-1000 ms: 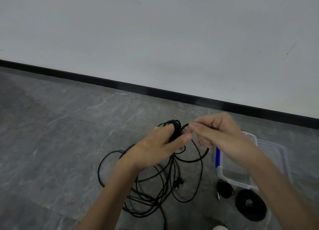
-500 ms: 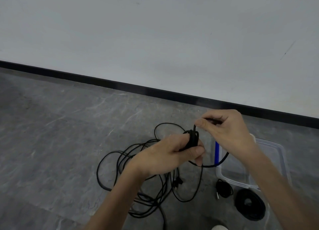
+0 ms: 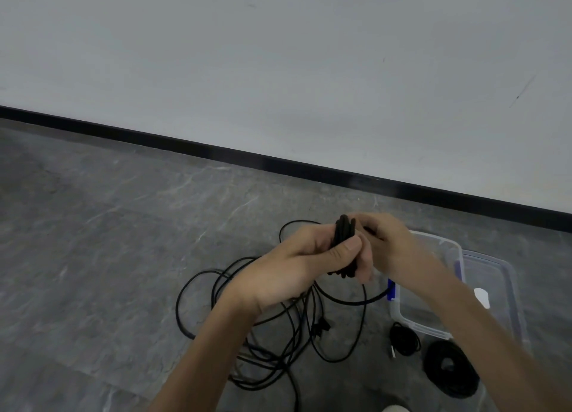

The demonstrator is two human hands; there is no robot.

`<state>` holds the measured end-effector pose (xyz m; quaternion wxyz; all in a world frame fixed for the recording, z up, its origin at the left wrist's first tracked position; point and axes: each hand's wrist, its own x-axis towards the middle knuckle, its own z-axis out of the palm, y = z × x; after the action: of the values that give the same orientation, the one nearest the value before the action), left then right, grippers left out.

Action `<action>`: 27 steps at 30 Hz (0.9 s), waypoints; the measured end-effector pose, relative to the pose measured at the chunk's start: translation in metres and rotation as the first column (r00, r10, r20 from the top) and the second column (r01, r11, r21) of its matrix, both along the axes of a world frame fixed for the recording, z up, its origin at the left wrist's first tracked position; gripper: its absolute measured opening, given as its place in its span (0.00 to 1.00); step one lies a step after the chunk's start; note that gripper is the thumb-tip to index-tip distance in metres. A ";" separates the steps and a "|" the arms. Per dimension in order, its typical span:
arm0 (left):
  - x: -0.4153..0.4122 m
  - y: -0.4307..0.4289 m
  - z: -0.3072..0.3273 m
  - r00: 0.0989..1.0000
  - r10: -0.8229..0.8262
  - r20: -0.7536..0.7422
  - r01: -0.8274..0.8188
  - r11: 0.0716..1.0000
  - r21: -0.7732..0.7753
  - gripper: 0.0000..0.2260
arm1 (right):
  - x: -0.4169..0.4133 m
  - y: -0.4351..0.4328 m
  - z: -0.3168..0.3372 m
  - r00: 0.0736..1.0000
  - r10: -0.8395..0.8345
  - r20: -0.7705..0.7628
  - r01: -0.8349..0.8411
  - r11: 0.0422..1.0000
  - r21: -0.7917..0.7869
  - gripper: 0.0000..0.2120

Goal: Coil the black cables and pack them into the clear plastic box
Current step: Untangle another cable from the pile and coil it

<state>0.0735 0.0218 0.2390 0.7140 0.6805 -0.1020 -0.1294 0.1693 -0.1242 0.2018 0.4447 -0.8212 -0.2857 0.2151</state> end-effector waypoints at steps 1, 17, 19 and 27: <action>0.000 0.000 0.000 1.000 -0.006 -0.004 0.006 1.000 -0.018 0.11 | -0.001 0.000 0.002 1.000 0.001 -0.013 -0.002 1.000 -0.008 0.13; 0.011 0.002 -0.013 0.831 0.526 0.183 -0.522 0.850 -0.069 0.09 | -0.031 0.020 0.012 0.892 0.210 -0.400 -0.232 0.973 -0.006 0.13; 0.012 0.001 -0.013 0.779 0.597 0.192 -0.596 0.800 -0.068 0.08 | -0.032 0.020 0.016 0.876 0.219 -0.431 -0.242 0.970 0.001 0.13; 0.014 0.002 -0.027 0.677 0.675 0.292 -0.726 0.677 0.120 0.04 | -0.032 0.015 0.029 0.837 0.265 -0.479 -0.238 0.964 0.116 0.08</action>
<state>0.0880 0.0239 0.2122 0.6099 0.7534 0.1042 0.2226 0.1378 -0.1095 0.2312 0.4917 -0.6831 -0.2741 0.4653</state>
